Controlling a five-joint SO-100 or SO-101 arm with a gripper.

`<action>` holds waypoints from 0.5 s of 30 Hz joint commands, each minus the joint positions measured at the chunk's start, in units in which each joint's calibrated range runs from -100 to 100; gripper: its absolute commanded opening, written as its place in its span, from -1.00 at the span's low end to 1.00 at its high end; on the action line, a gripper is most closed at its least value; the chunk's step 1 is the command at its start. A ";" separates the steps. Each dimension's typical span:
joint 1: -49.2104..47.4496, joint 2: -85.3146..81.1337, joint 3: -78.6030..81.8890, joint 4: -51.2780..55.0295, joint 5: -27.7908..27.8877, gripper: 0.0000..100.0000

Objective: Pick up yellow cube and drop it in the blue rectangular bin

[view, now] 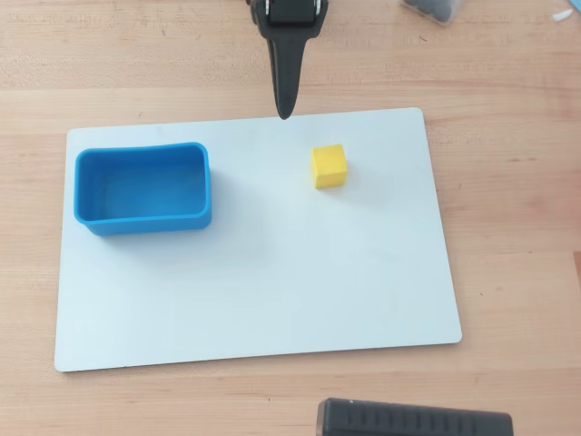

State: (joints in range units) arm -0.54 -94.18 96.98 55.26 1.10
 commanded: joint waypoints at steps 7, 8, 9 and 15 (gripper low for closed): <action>-0.32 -2.10 -0.25 -0.43 0.78 -1.00; -0.40 -2.10 -0.34 -0.51 1.27 -1.00; -0.66 -2.10 -0.34 -0.59 2.00 -1.00; -0.23 14.71 -15.52 0.32 2.59 -1.00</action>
State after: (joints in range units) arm -0.62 -91.96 96.22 55.70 2.76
